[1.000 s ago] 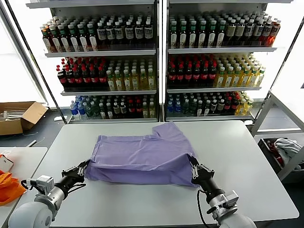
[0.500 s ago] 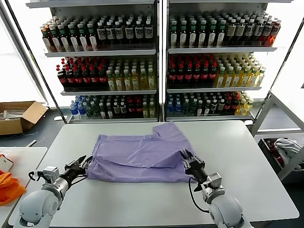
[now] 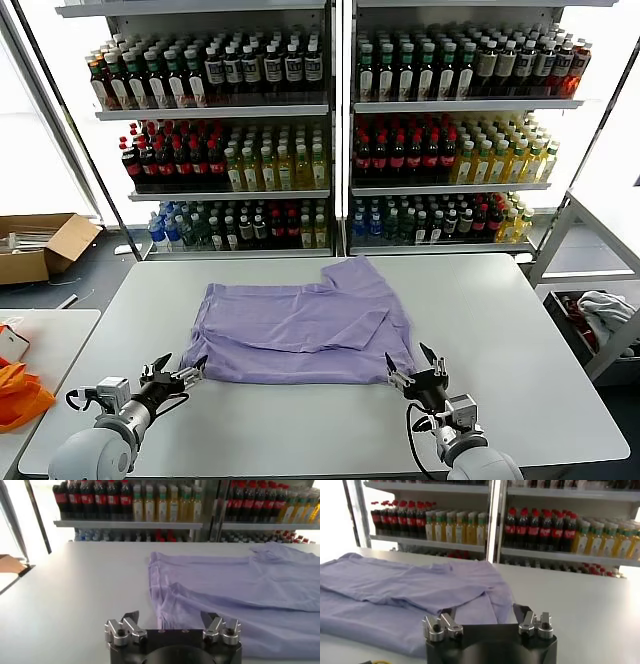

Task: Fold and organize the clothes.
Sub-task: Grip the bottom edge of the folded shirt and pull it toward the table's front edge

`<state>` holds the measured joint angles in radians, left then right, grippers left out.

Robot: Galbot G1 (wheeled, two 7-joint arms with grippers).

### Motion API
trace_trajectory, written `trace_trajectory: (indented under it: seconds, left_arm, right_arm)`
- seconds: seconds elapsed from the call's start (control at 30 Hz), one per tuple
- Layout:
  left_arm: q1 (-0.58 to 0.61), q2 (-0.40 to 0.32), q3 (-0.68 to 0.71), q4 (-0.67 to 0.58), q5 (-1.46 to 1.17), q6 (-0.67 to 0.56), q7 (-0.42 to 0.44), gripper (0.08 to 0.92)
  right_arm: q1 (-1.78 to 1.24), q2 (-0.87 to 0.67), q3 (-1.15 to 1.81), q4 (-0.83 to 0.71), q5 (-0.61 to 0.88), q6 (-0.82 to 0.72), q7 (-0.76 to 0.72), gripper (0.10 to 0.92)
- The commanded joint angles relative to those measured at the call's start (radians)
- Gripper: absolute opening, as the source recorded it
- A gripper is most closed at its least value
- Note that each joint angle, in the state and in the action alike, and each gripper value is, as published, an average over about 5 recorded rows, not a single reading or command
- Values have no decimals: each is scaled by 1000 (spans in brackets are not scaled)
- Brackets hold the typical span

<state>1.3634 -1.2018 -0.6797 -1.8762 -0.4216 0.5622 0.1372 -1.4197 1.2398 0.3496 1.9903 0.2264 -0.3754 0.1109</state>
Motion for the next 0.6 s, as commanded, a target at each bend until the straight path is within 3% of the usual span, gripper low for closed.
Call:
trace_trajectory:
  seconds: [0.03, 0.6]
  left_arm:
    - [-1, -35, 15, 22, 2, 14, -2, 743]
    - [67, -34, -17, -16, 8, 14, 29, 251]
  right_arm:
    - [-20, 10, -3, -13, 38, -45, 72, 756]
    - [-38, 0, -3, -4, 50, -8, 12, 264]
